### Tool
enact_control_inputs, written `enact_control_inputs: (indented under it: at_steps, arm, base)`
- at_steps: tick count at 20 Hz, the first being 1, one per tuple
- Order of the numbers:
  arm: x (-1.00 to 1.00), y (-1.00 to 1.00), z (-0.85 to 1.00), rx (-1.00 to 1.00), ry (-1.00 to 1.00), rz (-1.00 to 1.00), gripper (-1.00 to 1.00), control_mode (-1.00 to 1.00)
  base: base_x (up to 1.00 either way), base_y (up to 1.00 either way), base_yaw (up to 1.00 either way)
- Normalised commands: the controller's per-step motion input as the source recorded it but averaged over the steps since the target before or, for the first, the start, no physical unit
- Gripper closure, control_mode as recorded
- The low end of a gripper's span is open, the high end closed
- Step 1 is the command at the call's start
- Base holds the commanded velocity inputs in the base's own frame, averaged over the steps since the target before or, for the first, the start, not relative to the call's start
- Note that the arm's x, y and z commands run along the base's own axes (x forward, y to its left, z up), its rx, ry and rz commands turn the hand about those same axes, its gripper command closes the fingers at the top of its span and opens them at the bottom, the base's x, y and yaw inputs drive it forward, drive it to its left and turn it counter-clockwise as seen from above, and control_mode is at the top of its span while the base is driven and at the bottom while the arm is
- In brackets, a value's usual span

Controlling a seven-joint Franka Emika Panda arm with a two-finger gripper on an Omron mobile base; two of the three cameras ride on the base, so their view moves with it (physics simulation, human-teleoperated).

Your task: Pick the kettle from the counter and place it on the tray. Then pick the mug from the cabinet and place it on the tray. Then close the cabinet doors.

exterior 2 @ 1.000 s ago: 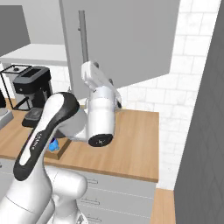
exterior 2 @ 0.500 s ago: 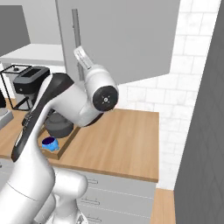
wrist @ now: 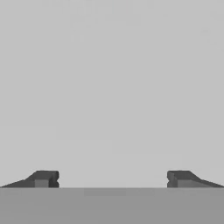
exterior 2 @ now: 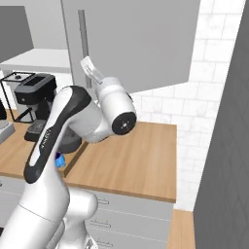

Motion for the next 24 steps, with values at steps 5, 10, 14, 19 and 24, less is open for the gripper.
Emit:
enact_control_inputs:
  at_steps: [5, 10, 14, 19, 24]
  arm:
    - [0.43, 0.08, -0.02, 0.00, 0.03, -0.01, -1.00, -1.00]
    - [0.74, 0.03, 0.00, -0.01, 0.19, 0.01, -1.00, -1.00]
    - [0.56, 0.09, 0.00, 0.00, 0.09, 0.00, -1.00, -1.00]
    - [0.43, 0.18, -0.08, 0.00, -0.03, -0.07, -1.00, -1.00]
    - [0.64, 0.07, -0.06, 0.00, 0.00, -0.14, -1.00, -1.00]
  base:
    - [0.00, 0.00, 0.00]
    - [0.00, 0.00, 0.00]
    - [0.00, 0.00, 0.00]
    - [0.00, 0.00, 0.00]
    - [0.00, 0.00, 0.00]
